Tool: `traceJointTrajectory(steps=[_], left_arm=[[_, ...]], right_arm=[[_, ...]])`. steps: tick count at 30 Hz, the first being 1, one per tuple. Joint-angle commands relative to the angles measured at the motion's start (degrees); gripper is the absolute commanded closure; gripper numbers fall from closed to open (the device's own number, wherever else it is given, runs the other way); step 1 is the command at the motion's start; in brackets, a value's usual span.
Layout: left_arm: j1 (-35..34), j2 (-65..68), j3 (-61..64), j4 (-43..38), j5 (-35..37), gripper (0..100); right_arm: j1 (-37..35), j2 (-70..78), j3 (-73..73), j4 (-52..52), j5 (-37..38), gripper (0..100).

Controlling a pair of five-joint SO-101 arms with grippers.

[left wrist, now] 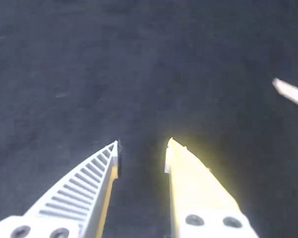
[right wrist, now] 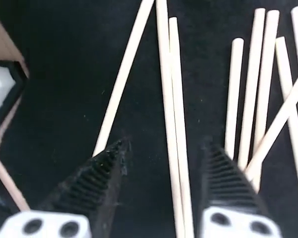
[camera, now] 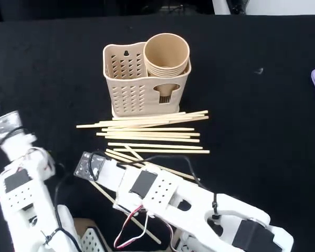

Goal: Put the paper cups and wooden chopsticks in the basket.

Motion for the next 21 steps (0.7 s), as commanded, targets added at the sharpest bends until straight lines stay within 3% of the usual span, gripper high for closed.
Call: traceJointTrajectory(steps=[1,5,12,17,21], left_arm=[[-7.0,-0.4,-4.6,-0.4,4.9,84],[-6.7,-0.4,-6.9,3.5,4.9,84],[-6.5,-0.4,-6.7,3.7,4.9,84],[-6.5,-0.5,-6.5,3.7,4.9,84],[-6.5,-0.8,-6.5,3.8,4.9,84]], right_arm=[[-2.3,-1.7,-2.6,-1.9,-3.7,67.4],[-7.6,0.5,-2.9,-4.3,-4.3,67.4],[-7.8,15.8,-5.1,-9.7,-4.3,67.4],[-7.6,21.8,-11.6,-4.0,-3.9,67.5],[-5.5,22.3,-12.9,-1.8,-2.5,79.5]])
